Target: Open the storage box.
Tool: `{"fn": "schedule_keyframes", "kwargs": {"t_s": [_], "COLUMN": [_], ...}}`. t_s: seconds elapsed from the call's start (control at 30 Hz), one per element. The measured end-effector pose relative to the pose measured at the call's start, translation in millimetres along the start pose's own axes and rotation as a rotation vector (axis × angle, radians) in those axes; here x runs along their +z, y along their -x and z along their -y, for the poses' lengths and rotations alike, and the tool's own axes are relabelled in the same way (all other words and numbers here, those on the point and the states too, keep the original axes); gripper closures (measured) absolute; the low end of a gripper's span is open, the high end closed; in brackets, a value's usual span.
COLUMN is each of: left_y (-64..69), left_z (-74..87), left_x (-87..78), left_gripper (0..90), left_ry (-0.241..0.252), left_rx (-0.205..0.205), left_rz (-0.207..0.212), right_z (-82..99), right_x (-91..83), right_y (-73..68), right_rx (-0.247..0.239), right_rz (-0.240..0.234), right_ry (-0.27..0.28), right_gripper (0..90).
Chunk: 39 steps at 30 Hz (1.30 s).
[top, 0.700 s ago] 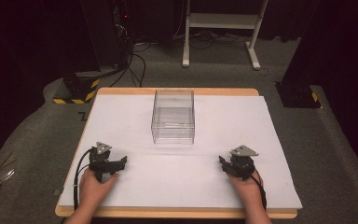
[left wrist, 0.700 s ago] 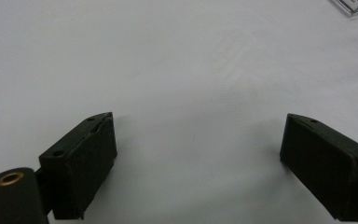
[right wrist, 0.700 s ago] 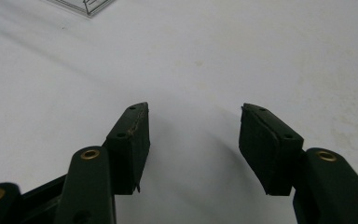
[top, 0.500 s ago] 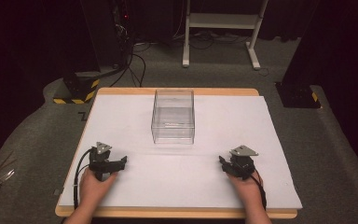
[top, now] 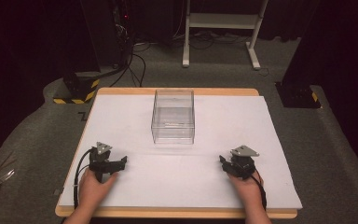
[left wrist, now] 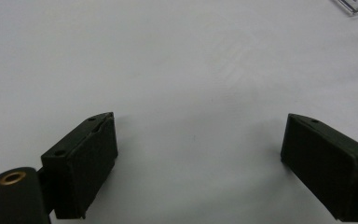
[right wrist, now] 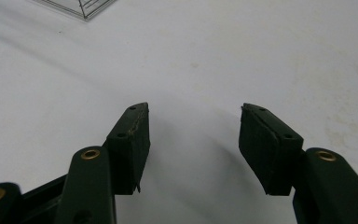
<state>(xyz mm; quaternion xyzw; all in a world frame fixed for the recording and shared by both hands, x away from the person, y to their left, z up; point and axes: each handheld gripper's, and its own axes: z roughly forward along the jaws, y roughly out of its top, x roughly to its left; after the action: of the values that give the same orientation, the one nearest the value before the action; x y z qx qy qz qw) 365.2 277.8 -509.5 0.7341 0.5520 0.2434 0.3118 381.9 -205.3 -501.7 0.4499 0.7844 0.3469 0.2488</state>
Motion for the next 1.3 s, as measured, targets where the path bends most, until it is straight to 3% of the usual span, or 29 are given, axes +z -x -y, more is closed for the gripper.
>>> {"fn": "schedule_keyframes", "kwargs": {"t_s": [0.43, 0.73, 0.83, 1.3], "left_y": [0.0, 0.0, 0.0, -0.1], "left_z": [-0.1, 0.0, -0.1, -0.1], "left_x": [0.0, -0.1, 0.0, 0.0], "left_gripper": [11.0, 11.0, 11.0, 11.0], "left_ry": [0.001, -0.001, 0.000, -0.001], "left_rx": [0.001, 0.000, 0.000, 0.001], "left_rz": [0.000, 0.000, 0.000, 0.000], "right_z": [1.6, -0.7, -3.6, -9.6], "right_x": [-4.9, -10.2, -15.6, -17.5], "right_y": [0.6, -3.7, -4.7, -16.7], "right_rx": [0.011, -0.017, 0.020, 0.004], "right_rz": [-0.002, -0.017, -0.058, -0.093], "right_ry": [0.044, 0.066, 0.098, 0.116], "right_gripper": [43.4, 41.4, 36.6, 32.0]}}
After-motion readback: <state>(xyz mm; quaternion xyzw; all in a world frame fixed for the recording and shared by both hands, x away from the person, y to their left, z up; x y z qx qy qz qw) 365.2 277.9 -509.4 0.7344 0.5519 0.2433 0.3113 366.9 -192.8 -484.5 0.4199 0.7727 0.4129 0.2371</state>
